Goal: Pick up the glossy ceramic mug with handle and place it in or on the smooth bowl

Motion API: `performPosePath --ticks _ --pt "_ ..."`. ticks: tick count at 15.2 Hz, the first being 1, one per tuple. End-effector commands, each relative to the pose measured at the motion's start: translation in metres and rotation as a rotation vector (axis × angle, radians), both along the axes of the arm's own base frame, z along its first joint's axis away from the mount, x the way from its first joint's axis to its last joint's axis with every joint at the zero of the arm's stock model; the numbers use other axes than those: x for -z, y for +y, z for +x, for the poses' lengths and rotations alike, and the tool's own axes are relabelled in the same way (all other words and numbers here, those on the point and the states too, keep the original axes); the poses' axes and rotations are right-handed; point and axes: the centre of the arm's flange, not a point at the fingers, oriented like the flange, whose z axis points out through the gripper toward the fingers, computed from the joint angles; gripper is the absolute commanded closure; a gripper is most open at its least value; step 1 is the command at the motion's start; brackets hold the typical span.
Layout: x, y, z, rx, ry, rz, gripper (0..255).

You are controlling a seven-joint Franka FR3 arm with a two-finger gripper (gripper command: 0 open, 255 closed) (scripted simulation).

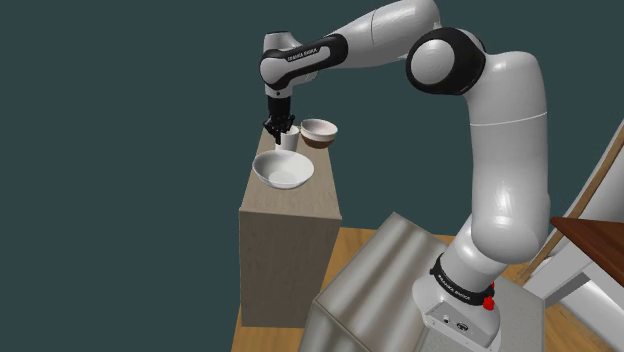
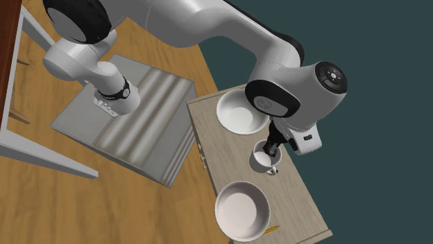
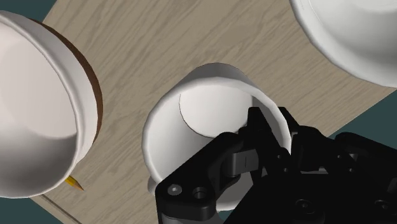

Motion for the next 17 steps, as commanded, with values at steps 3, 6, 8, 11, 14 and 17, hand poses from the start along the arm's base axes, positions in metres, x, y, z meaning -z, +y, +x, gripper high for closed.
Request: performPosePath --ticks 3,6,8,11,14,17 --pt "0.0 0.0 0.0 0.0 0.0 0.0 255" --pt "-0.011 0.0 0.0 0.0 0.0 0.0 255" --pt "-0.021 0.0 0.0 0.0 0.0 0.0 255" --pt "-0.037 0.0 0.0 0.0 0.0 0.0 255" --pt "-0.053 0.0 0.0 0.0 0.0 0.0 255" --pt "-0.069 0.0 0.0 0.0 0.0 0.0 255"
